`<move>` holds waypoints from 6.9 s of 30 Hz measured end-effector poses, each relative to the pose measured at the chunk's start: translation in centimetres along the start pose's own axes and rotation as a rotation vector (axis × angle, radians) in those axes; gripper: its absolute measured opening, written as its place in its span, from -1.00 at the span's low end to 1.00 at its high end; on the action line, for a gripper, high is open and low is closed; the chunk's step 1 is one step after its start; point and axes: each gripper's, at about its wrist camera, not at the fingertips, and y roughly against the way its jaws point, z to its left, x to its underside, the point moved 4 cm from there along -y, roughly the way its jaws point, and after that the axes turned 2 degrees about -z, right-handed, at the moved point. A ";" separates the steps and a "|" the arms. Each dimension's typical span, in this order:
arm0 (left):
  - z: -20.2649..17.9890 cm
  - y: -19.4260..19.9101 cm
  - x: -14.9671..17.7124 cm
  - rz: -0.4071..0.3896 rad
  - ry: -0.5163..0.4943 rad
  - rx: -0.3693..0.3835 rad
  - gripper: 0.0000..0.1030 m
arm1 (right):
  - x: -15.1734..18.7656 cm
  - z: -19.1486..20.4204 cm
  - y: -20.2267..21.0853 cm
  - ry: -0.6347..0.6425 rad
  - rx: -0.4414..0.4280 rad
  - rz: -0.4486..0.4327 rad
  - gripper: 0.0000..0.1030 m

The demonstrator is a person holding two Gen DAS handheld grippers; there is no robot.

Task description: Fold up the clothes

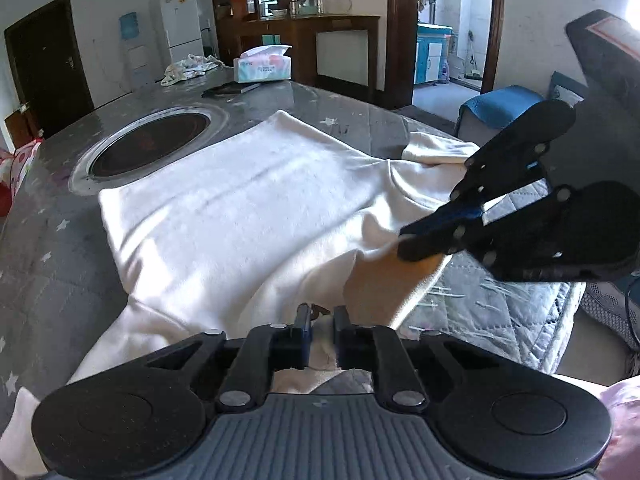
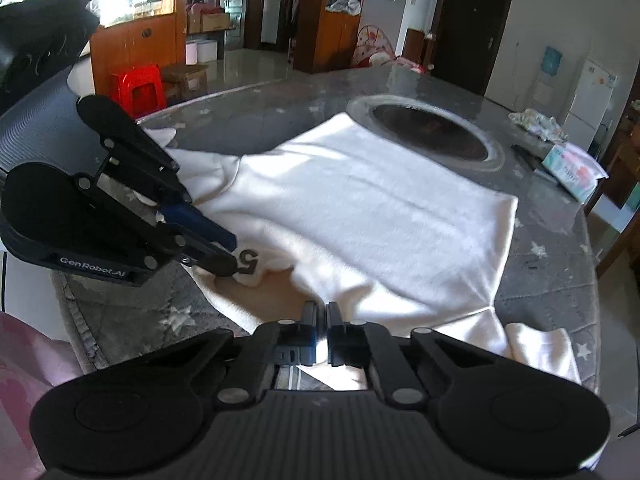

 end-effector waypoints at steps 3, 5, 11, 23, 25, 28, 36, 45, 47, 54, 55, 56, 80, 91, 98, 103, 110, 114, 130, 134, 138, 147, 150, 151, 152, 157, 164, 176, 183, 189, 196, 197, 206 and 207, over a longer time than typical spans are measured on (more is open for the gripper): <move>0.1 1.5 0.3 -0.033 0.009 0.008 -0.80 | 0.2 0.2 0.9 0.008 -0.005 -0.008 -0.96; -0.1 2.1 0.8 -0.039 0.009 0.026 -0.80 | 0.4 0.4 1.6 0.013 -0.008 -0.014 -0.96; -0.6 1.9 2.5 0.014 -0.030 0.072 -0.72 | 1.8 1.4 1.4 0.038 -0.088 0.052 -0.91; 1.8 1.3 -3.0 -0.106 0.060 0.062 -0.71 | 0.8 -0.5 0.6 -0.078 -0.096 -0.001 -0.86; 1.6 -0.4 -3.2 -0.087 0.083 0.073 -0.71 | 1.4 -0.1 0.2 -0.072 -0.108 0.009 -0.86; 1.1 -2.6 -3.1 -0.057 0.106 0.096 -0.71 | 1.5 -0.6 1.2 -0.087 -0.111 -0.014 -0.86; -1.5 -4.1 -1.5 -0.017 0.075 0.146 -0.67 | 1.7 -8.9 2.6 -0.227 0.161 -0.056 -0.62; -2.3 -3.1 -0.8 -0.018 0.061 0.140 -0.52 | 3.4 -13.9 -1.9 -0.311 0.276 -0.007 -0.52; -2.4 -3.1 -0.8 -0.019 0.058 0.139 -0.48 | 3.7 -13.9 -2.3 -0.314 0.273 -0.002 -0.54; -2.9 -3.2 -0.8 -0.020 0.047 0.138 -0.33 | 3.2 -14.5 -0.7 -0.318 0.341 -0.054 -0.92; -2.9 -3.2 -0.8 -0.020 0.046 0.138 -0.33 | 3.0 -14.9 0.1 -0.330 0.364 -0.083 -0.93; -2.9 -3.2 -0.8 -0.019 0.045 0.138 -0.33 | 2.9 -15.3 0.9 -0.340 0.387 -0.106 -0.93; -3.2 -3.1 -0.6 -0.016 0.039 0.132 -0.22 | 3.0 -14.8 -1.2 -0.403 0.322 -0.112 -0.54; -3.1 -3.1 -0.5 -0.020 0.043 0.134 -0.20 | 3.5 -15.7 -1.3 -0.411 0.419 -0.120 -0.93; -3.1 -3.1 -0.4 -0.021 0.035 0.135 -0.19 | 6.1 -18.2 7.3 -0.495 0.601 -0.247 -0.93; -3.3 -3.0 -0.3 -0.019 0.019 0.135 -0.17 | 10.5 -20.2 10.1 -0.618 0.688 -0.213 -0.92; -3.3 -2.8 -0.1 -0.012 0.014 0.137 -0.16 | 14.3 -20.9 8.6 -0.715 0.696 -0.103 -0.78; -3.2 -2.7 -0.1 -0.010 0.021 0.135 -0.15 | 12.9 -20.0 7.0 -0.676 0.638 -0.097 -0.77; 2.4 3.3 1.7 -0.098 0.192 -0.011 -0.10 | 7.4 -16.4 3.3 -0.519 0.466 -0.097 -0.39; 8.4 4.9 2.9 -0.103 0.346 -0.254 -0.08 | 5.2 -14.6 2.9 -0.464 0.405 -0.123 -0.34; 14.0 5.2 4.2 -0.064 0.464 -0.486 -0.05 | 2.7 -12.2 2.4 -0.413 0.321 -0.155 -0.29; 18.2 3.1 5.4 0.018 0.587 -0.591 -0.02 | -1.6 -5.2 -0.3 -0.228 0.094 -0.150 -0.22; 18.7 3.0 5.4 0.018 0.581 -0.635 -0.42 | -2.7 -3.2 -1.3 -0.168 0.023 -0.140 -0.18; 18.9 3.2 5.5 0.017 0.576 -0.645 -0.67 | -3.0 -2.4 -1.6 -0.148 -0.002 -0.136 -0.18; 19.2 3.6 5.7 0.007 0.590 -0.640 -0.85 | -3.3 -1.6 -1.9 -0.129 -0.027 -0.131 -0.18; 20.5 6.9 6.3 -0.108 0.603 -0.659 -0.91 | -4.8 2.0 -3.4 -0.027 -0.133 -0.129 -0.17; 21.5 12.4 8.9 -0.307 0.703 -0.684 -0.92 | -6.2 6.1 -6.2 0.044 -0.254 -0.102 -0.17; 22.7 10.8 13.1 -0.155 0.654 -0.750 -0.87 | -6.0 8.7 -7.3 0.111 -0.324 -0.046 -0.17; 24.8 10.3 12.9 -0.095 0.644 -0.852 -0.81 | -6.0 8.6 -6.2 0.096 -0.342 -0.063 -0.17; 23.7 11.0 9.8 -0.166 0.690 -0.724 -0.77 | -6.2 7.6 -5.0 0.075 -0.323 -0.091 -0.17; 18.3 5.7 2.6 -0.186 0.546 -0.410 -0.78 | -5.9 3.1 -5.0 -0.026 -0.205 -0.097 -0.17; 17.4 4.7 1.6 -0.186 0.525 -0.366 -0.78 | -5.7 2.5 -5.0 -0.042 -0.193 -0.093 -0.17; 12.6 -2.9 -2.0 -0.121 0.385 -0.183 -0.80 | -4.1 0.2 -5.5 -0.105 -0.160 -0.070 -0.17; 12.6 -3.4 -1.8 -0.106 0.381 -0.179 -0.80 | -4.0 0.1 -5.5 -0.110 -0.163 -0.070 -0.17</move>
